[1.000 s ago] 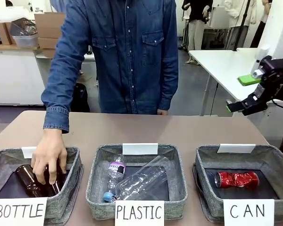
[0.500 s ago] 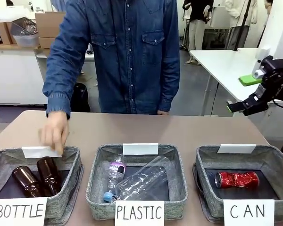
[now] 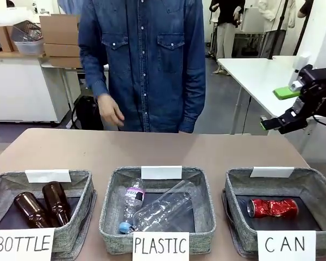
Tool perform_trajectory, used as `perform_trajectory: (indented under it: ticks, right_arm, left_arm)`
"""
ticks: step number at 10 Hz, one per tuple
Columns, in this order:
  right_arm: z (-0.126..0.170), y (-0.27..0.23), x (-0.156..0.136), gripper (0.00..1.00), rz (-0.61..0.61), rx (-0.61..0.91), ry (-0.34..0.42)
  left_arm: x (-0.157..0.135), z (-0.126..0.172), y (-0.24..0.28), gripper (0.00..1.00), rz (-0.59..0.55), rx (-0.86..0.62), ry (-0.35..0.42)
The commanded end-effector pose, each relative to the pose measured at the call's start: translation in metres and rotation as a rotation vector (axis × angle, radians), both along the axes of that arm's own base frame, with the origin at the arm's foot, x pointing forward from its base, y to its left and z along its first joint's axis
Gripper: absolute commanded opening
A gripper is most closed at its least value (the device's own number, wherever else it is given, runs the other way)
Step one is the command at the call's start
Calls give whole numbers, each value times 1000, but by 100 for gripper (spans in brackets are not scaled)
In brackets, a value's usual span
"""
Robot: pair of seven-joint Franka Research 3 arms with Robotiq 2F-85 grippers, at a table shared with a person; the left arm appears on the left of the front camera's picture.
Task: Sort the can waste into the basket.
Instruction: Pick up the can waste from the table and place it in the right Fabric basket.
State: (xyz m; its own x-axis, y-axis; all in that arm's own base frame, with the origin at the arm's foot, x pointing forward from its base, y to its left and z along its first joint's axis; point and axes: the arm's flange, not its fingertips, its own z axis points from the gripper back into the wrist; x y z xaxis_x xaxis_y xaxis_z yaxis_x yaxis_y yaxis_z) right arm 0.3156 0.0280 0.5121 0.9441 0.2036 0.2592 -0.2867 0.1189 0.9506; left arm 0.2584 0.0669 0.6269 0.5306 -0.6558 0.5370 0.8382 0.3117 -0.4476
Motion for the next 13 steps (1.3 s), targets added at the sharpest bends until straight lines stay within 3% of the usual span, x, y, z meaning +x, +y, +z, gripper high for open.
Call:
perform_trajectory:
  ticks: [1, 4, 5, 6, 7, 9, 10, 11, 12, 13]
  right_arm:
    - [1, -1, 0, 100, 9, -2, -15]
    - [1, -1, 0, 100, 9, -2, -15]
    - [1, -1, 0, 100, 9, -2, -15]
    - [1, -1, 0, 100, 9, -2, -15]
    - [1, -1, 0, 100, 9, -2, -15]
    - [1, -1, 0, 100, 9, -2, -15]
    - [0, 0, 0, 100, 0, 0, 0]
    - [26, 5, -13, 100, 50, -114, 13]
    - [39, -6, -29, 100, 67, -182, 90]
    - [46, -36, -47, 100, 12, -243, 107]
  left_arm:
    - [5, -13, -92, 39, -150, 173, -64]
    - [13, -30, -196, 39, -329, 317, -122]
    - [21, -36, -208, 39, -391, 305, -97]
    - [23, -42, -195, 39, -518, 280, 3]
    - [1, -35, -222, 39, -378, 299, -118]
    - [1, -35, -222, 39, -378, 299, -118]
    - [13, -46, -226, 39, -431, 294, -86]
    - [23, -51, -258, 39, -332, 252, -171]
    - [28, -55, -301, 39, -279, 240, -265]
    - [29, -56, -350, 39, -325, 186, -326]
